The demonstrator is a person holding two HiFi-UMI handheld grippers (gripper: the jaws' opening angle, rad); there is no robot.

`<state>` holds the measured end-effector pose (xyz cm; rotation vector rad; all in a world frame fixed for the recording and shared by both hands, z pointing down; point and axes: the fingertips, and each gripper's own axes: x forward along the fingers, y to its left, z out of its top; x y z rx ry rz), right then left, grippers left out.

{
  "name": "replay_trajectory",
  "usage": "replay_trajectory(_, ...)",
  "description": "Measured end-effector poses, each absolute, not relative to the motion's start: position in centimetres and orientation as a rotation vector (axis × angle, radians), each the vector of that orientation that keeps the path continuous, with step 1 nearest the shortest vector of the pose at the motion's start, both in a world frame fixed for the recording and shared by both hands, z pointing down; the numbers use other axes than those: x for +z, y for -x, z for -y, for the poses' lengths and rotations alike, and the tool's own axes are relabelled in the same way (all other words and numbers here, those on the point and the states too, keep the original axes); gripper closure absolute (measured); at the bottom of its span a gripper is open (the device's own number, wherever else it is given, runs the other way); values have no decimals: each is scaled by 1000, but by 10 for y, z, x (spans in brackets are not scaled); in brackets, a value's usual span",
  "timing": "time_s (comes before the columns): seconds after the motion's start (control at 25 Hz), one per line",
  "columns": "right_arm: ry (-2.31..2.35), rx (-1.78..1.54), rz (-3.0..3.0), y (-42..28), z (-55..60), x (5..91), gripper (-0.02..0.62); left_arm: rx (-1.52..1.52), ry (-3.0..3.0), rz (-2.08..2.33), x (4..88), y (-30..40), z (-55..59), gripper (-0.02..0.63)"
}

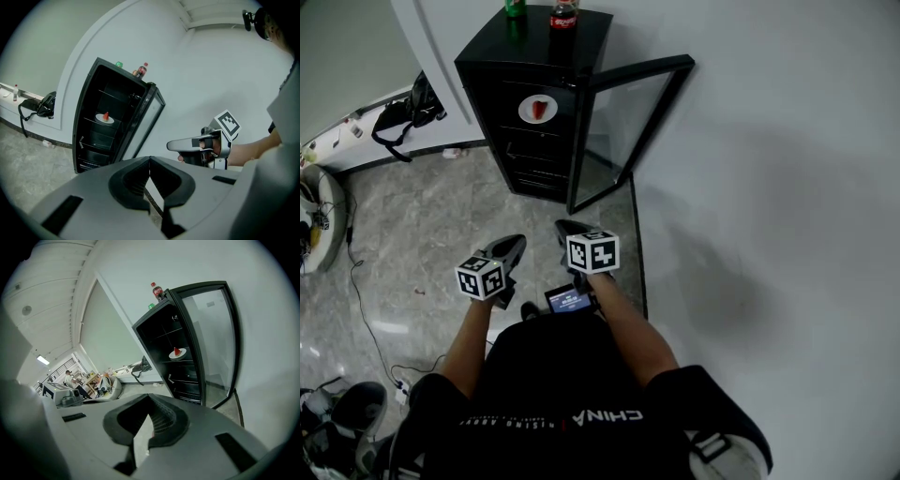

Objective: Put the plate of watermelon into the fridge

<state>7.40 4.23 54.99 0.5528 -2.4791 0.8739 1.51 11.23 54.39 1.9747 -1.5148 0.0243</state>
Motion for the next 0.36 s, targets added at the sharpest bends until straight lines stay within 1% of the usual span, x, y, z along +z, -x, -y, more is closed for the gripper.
replay_trajectory(0.36, -555, 867, 2479, -76, -46, 547, 581, 27, -1993, 1510, 541, -18, -114, 594)
